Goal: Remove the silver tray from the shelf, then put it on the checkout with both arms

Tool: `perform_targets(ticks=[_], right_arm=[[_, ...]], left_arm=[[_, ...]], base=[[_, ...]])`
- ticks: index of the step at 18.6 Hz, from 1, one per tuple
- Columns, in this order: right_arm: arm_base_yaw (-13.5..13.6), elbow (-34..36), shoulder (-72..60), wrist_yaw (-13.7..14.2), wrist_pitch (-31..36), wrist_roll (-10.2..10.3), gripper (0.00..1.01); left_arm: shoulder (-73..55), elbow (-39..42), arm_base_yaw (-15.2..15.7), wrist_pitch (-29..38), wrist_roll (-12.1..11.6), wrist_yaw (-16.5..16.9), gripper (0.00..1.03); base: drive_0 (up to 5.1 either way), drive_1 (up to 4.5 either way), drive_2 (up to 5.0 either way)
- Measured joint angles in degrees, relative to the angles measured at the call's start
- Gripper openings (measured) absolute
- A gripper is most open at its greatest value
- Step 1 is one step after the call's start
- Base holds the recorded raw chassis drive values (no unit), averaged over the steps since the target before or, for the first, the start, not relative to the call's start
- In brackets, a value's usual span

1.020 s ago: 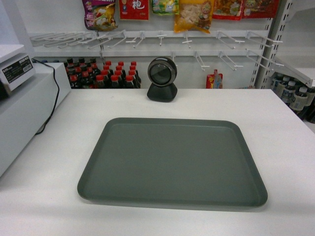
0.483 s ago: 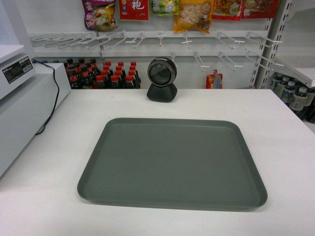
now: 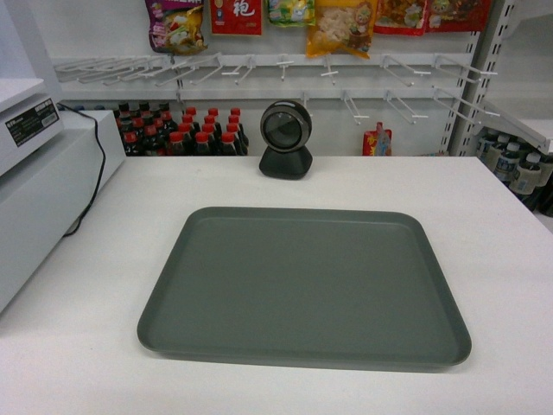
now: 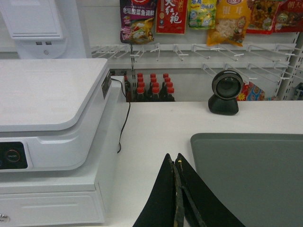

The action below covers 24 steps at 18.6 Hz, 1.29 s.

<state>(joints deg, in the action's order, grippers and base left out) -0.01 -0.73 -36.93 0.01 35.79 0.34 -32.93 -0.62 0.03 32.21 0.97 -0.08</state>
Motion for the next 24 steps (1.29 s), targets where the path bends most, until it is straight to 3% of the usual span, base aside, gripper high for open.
perform_targets(ticks=[6, 14, 15, 16, 17, 22, 24], right_arm=[[0.0, 0.02, 13.59, 0.0, -12.48, 0.0, 0.02], [0.0, 0.04, 25.62, 0.0, -24.41, -0.02, 0.02], [0.0, 0.02, 27.41, 0.02, -26.4, 0.0, 0.02], [-0.04, 0.0, 32.04, -0.04, -34.01, -0.02, 0.02], [0.02, 0.0, 35.41, -0.04, -36.3, -0.04, 0.02], [0.0, 0.02, 36.72, 0.0, -36.11, -0.02, 0.02], [0.0, 0.02, 36.68, 0.0, -36.13, -0.09, 0.11]], left_arm=[[12.28, 0.0, 0.0, -11.67, 0.0, -0.02, 0.01], [22.97, 0.0, 0.0, -22.12, 0.0, -0.02, 0.01], [31.56, 0.0, 0.0, -33.07, 0.0, 0.04, 0.01], [32.33, -0.11, 0.0, -31.21, -0.02, 0.26, 0.01], [32.35, -0.31, -0.04, -32.04, 0.0, -0.22, 0.01], [32.35, 0.0, -0.04, -32.61, 0.02, 0.13, 0.02], [32.35, 0.0, -0.04, -32.57, 0.0, 0.11, 0.16]], base=[[0.0, 0.0, 0.0], [0.0, 0.0, 0.0], [0.0, 0.0, 0.0], [0.0, 0.0, 0.0], [0.0, 0.0, 0.0], [0.0, 0.0, 0.0], [0.0, 0.0, 0.0]])
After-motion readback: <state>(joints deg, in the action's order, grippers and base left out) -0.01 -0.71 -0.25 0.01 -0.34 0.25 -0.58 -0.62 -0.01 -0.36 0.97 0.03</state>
